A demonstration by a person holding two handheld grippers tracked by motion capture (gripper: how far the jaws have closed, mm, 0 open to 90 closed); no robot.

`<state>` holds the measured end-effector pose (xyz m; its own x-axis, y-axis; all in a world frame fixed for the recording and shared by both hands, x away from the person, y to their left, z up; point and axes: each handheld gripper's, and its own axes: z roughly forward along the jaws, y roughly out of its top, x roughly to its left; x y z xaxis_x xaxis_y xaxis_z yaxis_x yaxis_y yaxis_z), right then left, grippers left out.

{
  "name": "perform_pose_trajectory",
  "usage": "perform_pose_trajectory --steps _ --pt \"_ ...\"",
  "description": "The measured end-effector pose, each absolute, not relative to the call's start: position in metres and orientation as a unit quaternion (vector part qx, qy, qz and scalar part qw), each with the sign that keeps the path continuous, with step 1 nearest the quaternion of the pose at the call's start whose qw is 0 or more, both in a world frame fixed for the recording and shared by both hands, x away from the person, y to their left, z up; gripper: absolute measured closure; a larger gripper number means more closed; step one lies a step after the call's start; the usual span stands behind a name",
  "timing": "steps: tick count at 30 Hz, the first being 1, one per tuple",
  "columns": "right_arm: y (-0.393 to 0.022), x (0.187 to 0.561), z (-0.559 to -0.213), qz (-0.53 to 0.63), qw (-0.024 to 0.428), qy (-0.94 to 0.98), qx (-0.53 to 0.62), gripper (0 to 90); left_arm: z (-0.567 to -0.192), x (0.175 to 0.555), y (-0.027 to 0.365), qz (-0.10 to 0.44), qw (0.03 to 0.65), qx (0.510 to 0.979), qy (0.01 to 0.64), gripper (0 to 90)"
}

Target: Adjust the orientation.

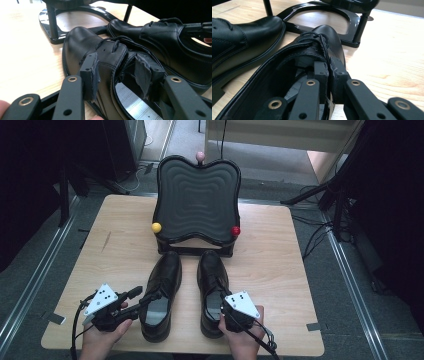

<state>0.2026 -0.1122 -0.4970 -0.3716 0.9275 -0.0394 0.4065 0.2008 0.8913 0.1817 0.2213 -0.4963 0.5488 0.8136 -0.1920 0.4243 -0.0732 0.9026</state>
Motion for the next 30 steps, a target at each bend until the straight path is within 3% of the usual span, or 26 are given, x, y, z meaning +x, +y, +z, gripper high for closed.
perform_pose_trajectory --steps 3,7,11,18,24,30 --pt "-0.112 0.203 -0.498 0.431 0.296 0.710 0.471 80.0 -0.496 0.182 0.222 0.188 0.522 0.708 0.438 55.2" --pt "-0.121 0.206 -0.496 0.453 0.255 0.705 0.482 51.9 -0.496 0.183 0.218 0.186 0.514 0.715 0.435 56.2" --pt "-0.137 0.203 -0.487 0.488 0.217 0.714 0.454 36.8 -0.496 0.186 0.211 0.189 0.496 0.726 0.437 59.5" --pt "-0.151 0.197 -0.479 0.500 0.215 0.713 0.442 33.6 -0.493 0.188 0.206 0.190 0.482 0.735 0.437 59.2" --pt "-0.161 0.199 -0.480 0.506 0.206 0.705 0.452 33.7 -0.492 0.185 0.206 0.187 0.482 0.744 0.424 50.2" --pt "-0.160 0.201 -0.480 0.507 0.206 0.705 0.452 33.8 -0.493 0.187 0.203 0.200 0.456 0.750 0.436 53.6"
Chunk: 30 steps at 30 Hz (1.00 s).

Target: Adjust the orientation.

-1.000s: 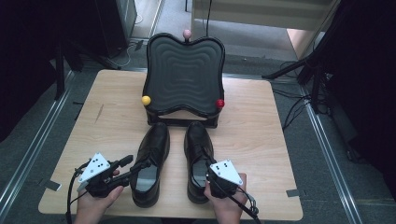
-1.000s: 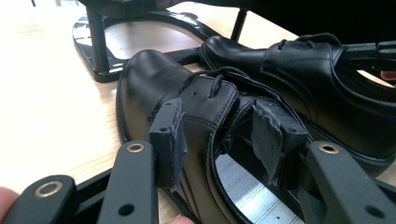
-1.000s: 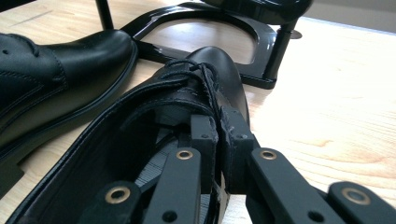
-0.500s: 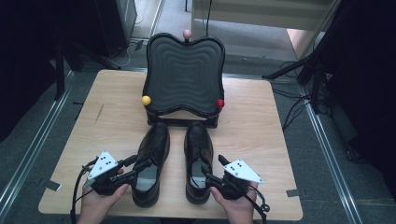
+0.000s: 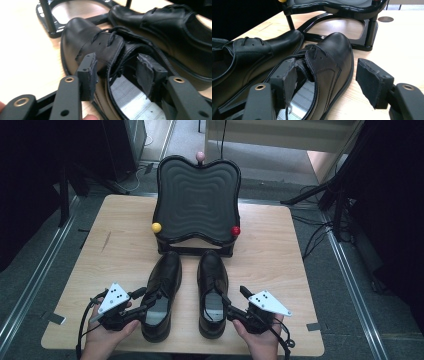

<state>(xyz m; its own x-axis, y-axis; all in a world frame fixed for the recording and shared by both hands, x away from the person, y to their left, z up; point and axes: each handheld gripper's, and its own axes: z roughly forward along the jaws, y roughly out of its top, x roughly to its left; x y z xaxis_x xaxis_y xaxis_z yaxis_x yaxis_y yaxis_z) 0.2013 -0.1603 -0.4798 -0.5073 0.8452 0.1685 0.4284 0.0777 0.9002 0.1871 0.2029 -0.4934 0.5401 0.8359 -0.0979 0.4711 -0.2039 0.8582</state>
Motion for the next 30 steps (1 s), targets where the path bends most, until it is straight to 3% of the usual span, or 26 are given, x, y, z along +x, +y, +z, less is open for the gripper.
perform_pose_trajectory --steps 5,12,30 --pt "-0.161 0.203 -0.481 0.504 0.204 0.708 0.451 34.1 -0.493 0.192 0.201 0.208 0.443 0.749 0.446 66.5" --pt "-0.162 0.204 -0.481 0.505 0.201 0.707 0.452 34.7 -0.493 0.183 0.186 0.286 0.414 0.749 0.431 84.0" --pt "-0.165 0.205 -0.483 0.503 0.200 0.707 0.455 35.1 -0.500 0.181 0.154 0.311 0.428 0.736 0.421 87.1"
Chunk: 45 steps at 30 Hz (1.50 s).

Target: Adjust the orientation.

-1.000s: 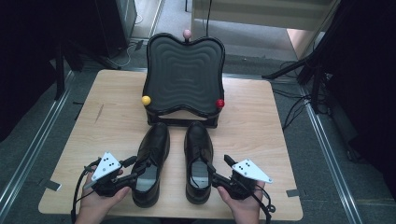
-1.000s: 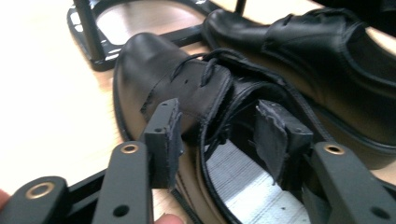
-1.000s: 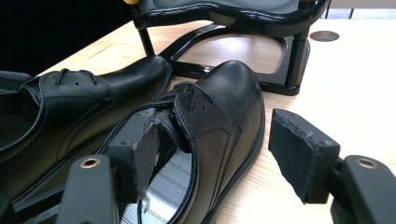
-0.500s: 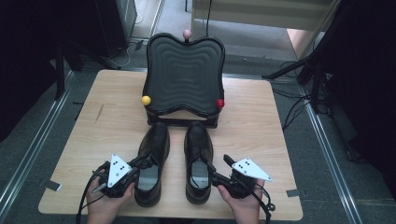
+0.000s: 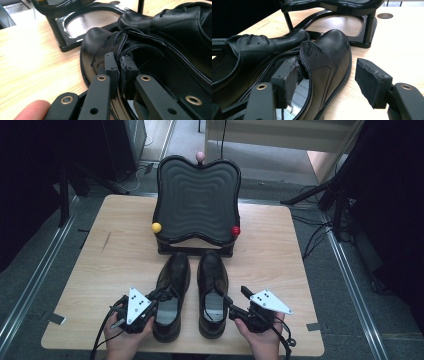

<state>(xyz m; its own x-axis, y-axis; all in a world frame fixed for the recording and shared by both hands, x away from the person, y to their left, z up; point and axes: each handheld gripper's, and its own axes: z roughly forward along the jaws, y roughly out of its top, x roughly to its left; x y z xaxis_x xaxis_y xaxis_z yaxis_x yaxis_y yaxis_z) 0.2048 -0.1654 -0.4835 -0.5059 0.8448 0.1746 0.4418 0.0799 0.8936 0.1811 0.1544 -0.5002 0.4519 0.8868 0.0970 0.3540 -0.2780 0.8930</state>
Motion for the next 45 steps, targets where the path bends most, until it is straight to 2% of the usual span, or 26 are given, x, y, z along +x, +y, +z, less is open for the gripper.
perform_pose_trajectory --steps 5,17,21,24,25,26,27,30,31,32,33,36,38,45 --pt "-0.166 0.205 -0.485 0.501 0.199 0.707 0.458 35.2 -0.502 0.182 0.148 0.312 0.435 0.736 0.415 87.2" --pt "-0.164 0.205 -0.488 0.497 0.195 0.711 0.458 35.4 -0.506 0.189 0.126 0.329 0.440 0.709 0.443 87.0" --pt "-0.162 0.204 -0.488 0.497 0.194 0.712 0.456 35.3 -0.506 0.189 0.129 0.318 0.444 0.713 0.439 86.0" --pt "-0.162 0.204 -0.487 0.497 0.193 0.712 0.456 35.2 -0.504 0.191 0.136 0.283 0.468 0.711 0.443 77.6" --pt "-0.161 0.203 -0.487 0.499 0.191 0.711 0.457 35.1 -0.503 0.191 0.141 0.265 0.479 0.713 0.439 64.5" --pt "-0.161 0.203 -0.487 0.499 0.191 0.711 0.457 35.1 -0.503 0.191 0.141 0.265 0.479 0.713 0.439 58.6" --pt "-0.161 0.203 -0.486 0.499 0.191 0.712 0.457 35.0 -0.503 0.190 0.143 0.260 0.484 0.712 0.438 58.6" --pt "-0.158 0.200 -0.484 0.499 0.190 0.713 0.455 34.6 -0.499 0.189 0.152 0.241 0.498 0.706 0.442 39.5" --pt "-0.156 0.199 -0.482 0.500 0.190 0.714 0.453 34.3 -0.497 0.189 0.156 0.236 0.500 0.704 0.446 25.3" --pt "-0.156 0.199 -0.482 0.500 0.190 0.714 0.453 34.3 -0.496 0.189 0.160 0.232 0.500 0.702 0.451 25.3" --pt "-0.154 0.197 -0.480 0.496 0.190 0.715 0.455 34.1 -0.495 0.190 0.164 0.228 0.502 0.700 0.454 13.5" --pt "-0.152 0.196 -0.479 0.496 0.192 0.716 0.452 33.8 -0.495 0.189 0.181 0.225 0.511 0.696 0.452 9.9" --pt "-0.150 0.194 -0.478 0.494 0.191 0.718 0.451 33.5 -0.496 0.189 0.194 0.229 0.514 0.692 0.453 3.7" --pt "-0.136 0.188 -0.473 0.484 0.189 0.730 0.444 30.4 -0.505 0.191 0.242 0.252 0.511 0.662 0.487 2.3"
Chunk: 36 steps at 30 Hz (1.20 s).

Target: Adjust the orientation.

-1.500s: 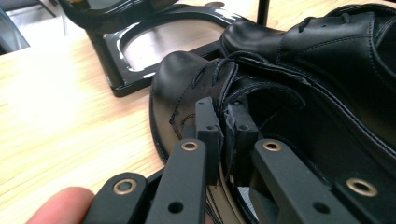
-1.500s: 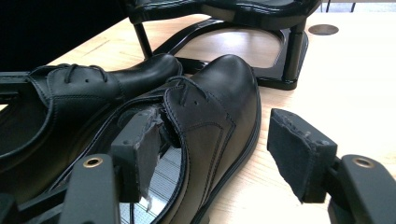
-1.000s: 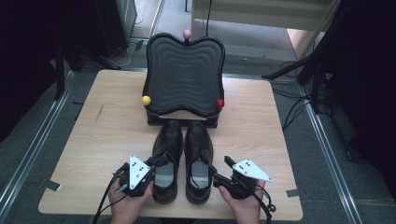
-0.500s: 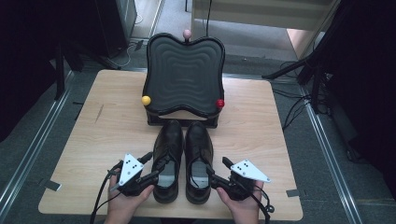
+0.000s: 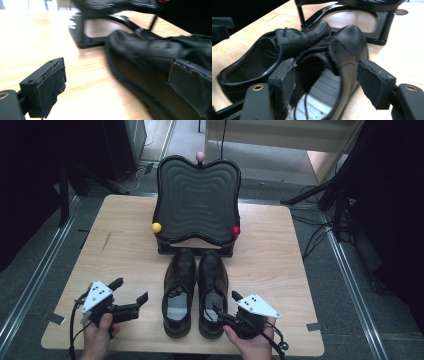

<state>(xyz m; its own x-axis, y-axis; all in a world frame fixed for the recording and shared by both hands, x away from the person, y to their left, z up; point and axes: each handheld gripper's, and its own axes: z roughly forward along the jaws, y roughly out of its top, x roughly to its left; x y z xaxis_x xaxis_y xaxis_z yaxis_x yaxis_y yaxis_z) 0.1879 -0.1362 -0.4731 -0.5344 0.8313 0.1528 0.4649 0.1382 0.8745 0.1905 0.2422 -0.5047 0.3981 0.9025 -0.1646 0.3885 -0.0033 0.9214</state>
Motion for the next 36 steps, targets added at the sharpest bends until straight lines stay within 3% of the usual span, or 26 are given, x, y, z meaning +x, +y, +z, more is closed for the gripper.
perform_pose_trajectory --steps 9,14,36 --pt "-0.121 0.182 -0.466 0.485 0.193 0.730 0.441 26.7 -0.529 0.190 0.319 0.278 0.468 0.630 0.554 0.4" --pt "-0.109 0.180 -0.467 0.479 0.188 0.735 0.442 24.8 -0.540 0.192 0.344 0.285 0.452 0.615 0.579 0.5" --pt "-0.082 0.178 -0.480 0.455 0.181 0.745 0.452 20.4 -0.551 0.194 0.339 0.297 0.426 0.641 0.565 0.5"
